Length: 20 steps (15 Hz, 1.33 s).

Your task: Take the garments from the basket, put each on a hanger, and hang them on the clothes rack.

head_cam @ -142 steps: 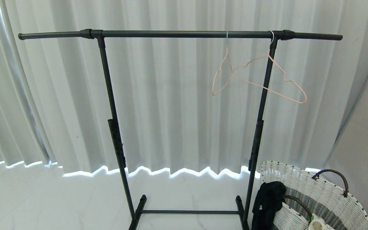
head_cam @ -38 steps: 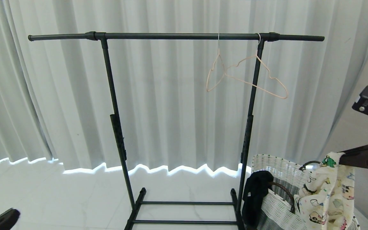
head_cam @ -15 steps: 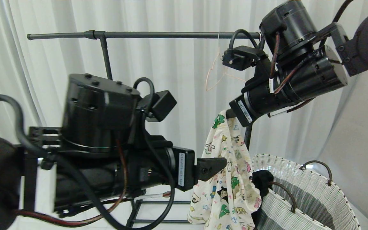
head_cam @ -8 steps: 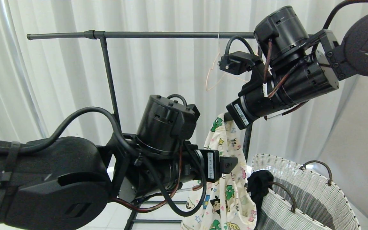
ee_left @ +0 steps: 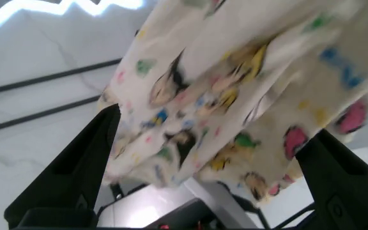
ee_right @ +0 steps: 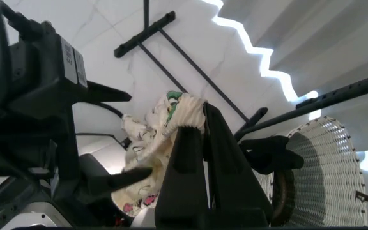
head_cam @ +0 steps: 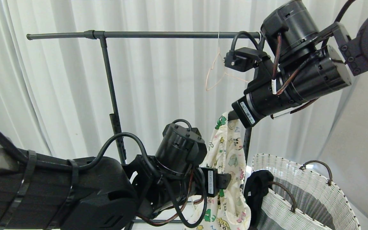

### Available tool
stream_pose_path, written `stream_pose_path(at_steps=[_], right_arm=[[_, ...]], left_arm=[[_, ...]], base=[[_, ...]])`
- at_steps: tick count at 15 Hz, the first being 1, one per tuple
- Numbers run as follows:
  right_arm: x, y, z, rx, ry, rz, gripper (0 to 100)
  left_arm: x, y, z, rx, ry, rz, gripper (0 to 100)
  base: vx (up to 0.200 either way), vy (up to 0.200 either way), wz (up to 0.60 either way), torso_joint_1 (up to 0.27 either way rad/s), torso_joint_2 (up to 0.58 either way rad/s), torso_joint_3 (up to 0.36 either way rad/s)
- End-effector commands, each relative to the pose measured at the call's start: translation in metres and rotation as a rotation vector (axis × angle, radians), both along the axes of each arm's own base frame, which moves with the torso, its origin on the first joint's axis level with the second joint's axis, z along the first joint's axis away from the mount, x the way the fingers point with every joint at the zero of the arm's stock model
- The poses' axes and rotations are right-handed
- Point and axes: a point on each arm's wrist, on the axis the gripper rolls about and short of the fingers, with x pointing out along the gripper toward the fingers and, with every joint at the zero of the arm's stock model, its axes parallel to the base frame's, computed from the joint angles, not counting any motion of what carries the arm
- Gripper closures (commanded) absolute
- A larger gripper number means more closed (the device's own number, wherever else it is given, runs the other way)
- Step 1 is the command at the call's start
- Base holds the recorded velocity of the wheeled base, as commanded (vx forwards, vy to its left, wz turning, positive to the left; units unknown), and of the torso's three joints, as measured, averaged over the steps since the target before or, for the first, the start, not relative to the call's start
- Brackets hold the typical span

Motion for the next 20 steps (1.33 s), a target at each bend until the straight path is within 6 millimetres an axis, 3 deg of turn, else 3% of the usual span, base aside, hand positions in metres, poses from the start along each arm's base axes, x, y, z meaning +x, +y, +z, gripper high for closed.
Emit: stream_pose_path(at_steps=[1, 3, 8, 12, 13, 18, 20], right_arm=[[-0.004, -0.004, 0.005, 0.010, -0.009, 0.001, 100], [-0.007, -0.007, 0.010, 0.019, -0.020, 0.000, 100], [-0.008, -0.027, 0.019, 0.015, -0.021, -0.043, 100], [-0.007, -0.040, 0.023, 0.008, -0.026, -0.087, 100], [-0.007, -0.042, 0.023, 0.008, -0.026, -0.091, 100], [-0.014, -0.050, 0.025, -0.022, -0.004, -0.140, 100], [-0.027, -0.066, 0.038, 0.016, 0.000, -0.226, 100]], left_arm=[[-0.002, 0.004, -0.009, 0.025, 0.021, 0.008, 0], [-0.005, 0.008, -0.027, 0.080, 0.050, 0.021, 0], [-0.022, 0.024, -0.050, 0.161, 0.081, 0.033, 0], [-0.034, 0.037, -0.037, 0.134, 0.057, 0.037, 0], [-0.036, 0.040, -0.035, 0.127, 0.050, 0.039, 100], [-0.041, 0.047, -0.023, 0.128, -0.034, 0.087, 100], [-0.047, 0.054, 0.001, 0.117, -0.142, 0.058, 100]], base=[[0.000, 0.000, 0.00, 0.000, 0.00, 0.000], [0.000, 0.000, 0.00, 0.000, 0.00, 0.000], [0.000, 0.000, 0.00, 0.000, 0.00, 0.000], [0.000, 0.000, 0.00, 0.000, 0.00, 0.000], [0.000, 0.000, 0.00, 0.000, 0.00, 0.000], [0.000, 0.000, 0.00, 0.000, 0.00, 0.000], [0.000, 0.000, 0.00, 0.000, 0.00, 0.000]])
